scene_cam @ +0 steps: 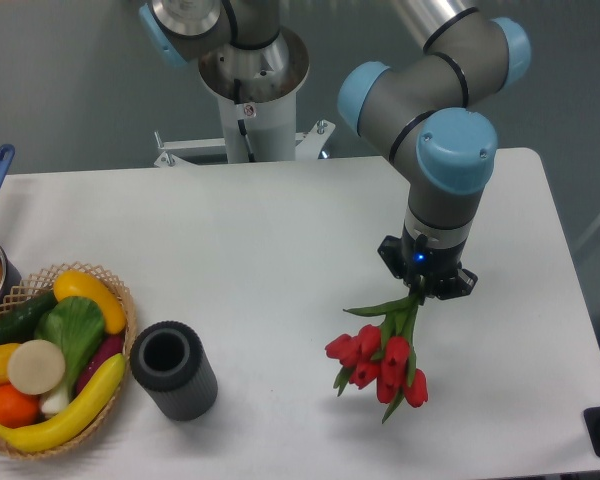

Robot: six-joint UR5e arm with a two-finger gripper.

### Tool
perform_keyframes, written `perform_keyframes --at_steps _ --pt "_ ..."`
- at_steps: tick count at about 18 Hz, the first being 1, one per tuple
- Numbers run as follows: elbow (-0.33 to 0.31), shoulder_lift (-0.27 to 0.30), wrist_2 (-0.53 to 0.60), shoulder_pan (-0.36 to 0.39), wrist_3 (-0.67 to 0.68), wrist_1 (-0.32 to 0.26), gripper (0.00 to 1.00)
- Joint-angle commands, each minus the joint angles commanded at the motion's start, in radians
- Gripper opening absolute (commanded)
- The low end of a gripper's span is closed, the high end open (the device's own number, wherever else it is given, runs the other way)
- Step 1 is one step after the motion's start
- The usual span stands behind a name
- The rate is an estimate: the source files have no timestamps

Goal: Insert the flowers into the vase
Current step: 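Hold the red tulip bunch in the gripper above the table, then carry the tulips toward the dark grey vase and tilt stems down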

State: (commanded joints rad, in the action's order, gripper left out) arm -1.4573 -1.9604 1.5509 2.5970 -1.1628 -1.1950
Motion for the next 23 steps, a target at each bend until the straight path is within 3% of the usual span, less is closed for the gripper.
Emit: perform_keyframes --at_steps 4,6,8,13,21,23 --pt "0.0 0.003 -0.026 -0.005 0.002 0.009 0.0" --pt "-0.002 0.003 -0.099 0.001 0.002 0.017 0.0" --pt "-0.005 0.015 -0.191 0.005 0.002 0.04 0.0" --pt "-0.073 0.063 -0.506 0.003 0.057 0.179 0.0" --pt "-0.08 0.09 -0.903 -0.009 0.184 0.205 0.0" --pt "-0.087 0.098 -1.033 -0.012 0.219 0.264 0.0"
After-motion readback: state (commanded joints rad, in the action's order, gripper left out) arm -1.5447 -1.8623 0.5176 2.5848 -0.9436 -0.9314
